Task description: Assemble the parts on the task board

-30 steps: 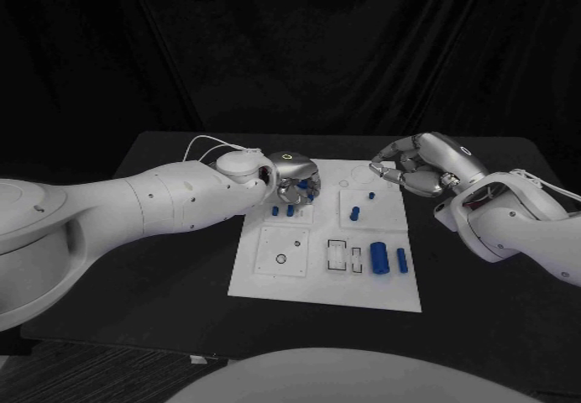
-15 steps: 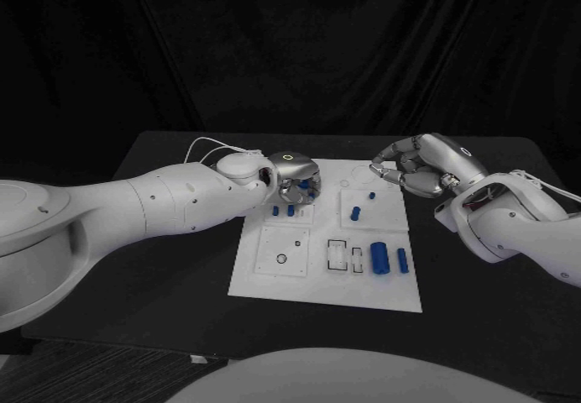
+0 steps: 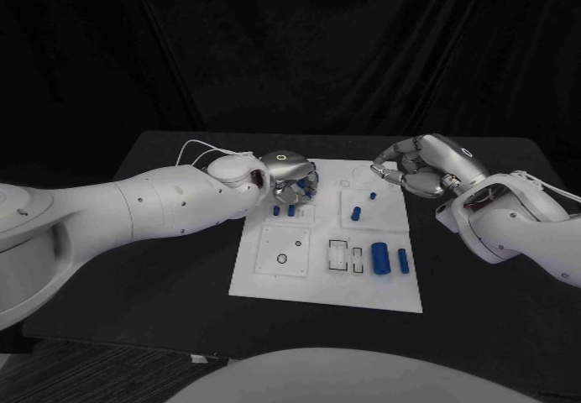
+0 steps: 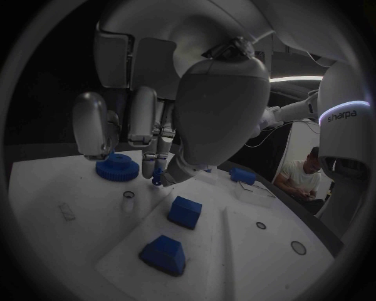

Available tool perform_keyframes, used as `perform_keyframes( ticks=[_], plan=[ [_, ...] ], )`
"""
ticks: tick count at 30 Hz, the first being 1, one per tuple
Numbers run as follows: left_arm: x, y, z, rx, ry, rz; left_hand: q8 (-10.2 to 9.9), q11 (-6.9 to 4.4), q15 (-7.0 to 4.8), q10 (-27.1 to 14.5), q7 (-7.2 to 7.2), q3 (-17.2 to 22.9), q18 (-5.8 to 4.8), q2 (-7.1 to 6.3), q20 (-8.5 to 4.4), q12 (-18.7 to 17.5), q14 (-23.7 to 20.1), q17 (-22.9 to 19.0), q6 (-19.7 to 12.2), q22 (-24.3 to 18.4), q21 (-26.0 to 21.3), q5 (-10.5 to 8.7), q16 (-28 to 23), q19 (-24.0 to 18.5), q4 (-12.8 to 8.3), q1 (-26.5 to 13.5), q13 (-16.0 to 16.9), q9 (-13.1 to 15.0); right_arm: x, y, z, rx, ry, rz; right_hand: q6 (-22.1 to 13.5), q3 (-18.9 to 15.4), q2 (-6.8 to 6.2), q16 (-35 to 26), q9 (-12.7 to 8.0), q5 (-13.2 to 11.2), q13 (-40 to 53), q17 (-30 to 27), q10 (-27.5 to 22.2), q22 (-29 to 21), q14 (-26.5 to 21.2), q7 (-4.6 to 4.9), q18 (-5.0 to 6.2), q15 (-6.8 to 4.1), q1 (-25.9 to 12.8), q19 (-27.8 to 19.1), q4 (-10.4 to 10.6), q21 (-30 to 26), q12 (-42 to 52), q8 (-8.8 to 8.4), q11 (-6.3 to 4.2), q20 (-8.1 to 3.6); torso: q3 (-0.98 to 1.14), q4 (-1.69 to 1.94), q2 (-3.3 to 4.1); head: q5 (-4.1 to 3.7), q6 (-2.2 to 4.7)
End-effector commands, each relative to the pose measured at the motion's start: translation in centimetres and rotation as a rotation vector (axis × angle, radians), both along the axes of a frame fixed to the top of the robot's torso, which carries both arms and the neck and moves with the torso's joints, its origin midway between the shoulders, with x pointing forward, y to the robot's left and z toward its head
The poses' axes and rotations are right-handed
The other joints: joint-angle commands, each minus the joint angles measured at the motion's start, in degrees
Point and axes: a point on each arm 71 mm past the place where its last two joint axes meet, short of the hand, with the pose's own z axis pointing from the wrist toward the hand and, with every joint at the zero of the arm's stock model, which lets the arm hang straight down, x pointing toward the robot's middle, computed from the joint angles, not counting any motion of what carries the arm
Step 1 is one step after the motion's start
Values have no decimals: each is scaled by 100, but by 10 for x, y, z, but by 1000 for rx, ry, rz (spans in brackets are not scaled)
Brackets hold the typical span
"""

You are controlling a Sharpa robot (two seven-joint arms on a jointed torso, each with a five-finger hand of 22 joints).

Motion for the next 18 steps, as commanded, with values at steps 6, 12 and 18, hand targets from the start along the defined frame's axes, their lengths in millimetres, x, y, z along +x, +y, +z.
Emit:
perform_keyframes(
  ticks=[6,12,18],
  plan=[
    [-5,12,39,-54,-93,-39,114,-74,6,269,17,183,160,103,57,-109,256,388,128,1040,-16,-16,-2,27,-107,87,-9,-33,1,-1,-2,-8,8,-8,15,220,-86,-36,82,66,1329,1289,535,1390,565,-22,46,-42,124,320,27,-65,15,-73,-30,-20,-1,3,1,2,0],
    [-8,34,59,-39,-95,-28,89,-85,9,275,-1,169,176,100,65,-169,242,356,120,1021,-87,-75,-23,-7,-95,54,-43,-46,1,-1,-5,-11,14,-10,15,220,-86,-36,82,66,1329,1289,535,1390,565,-22,46,-42,124,320,27,-65,15,-73,-30,-20,-1,7,-3,12,0],
    [-5,57,62,-13,-83,7,20,-93,-10,283,-22,150,187,92,65,-249,213,302,50,1007,-145,-149,-59,-41,-79,16,-84,-80,0,-2,-9,-14,25,-11,15,220,-86,-36,82,66,1329,1289,535,1390,565,-22,46,-42,124,320,27,-65,15,-73,-30,-20,13,7,-26,20,0]
  ],
)
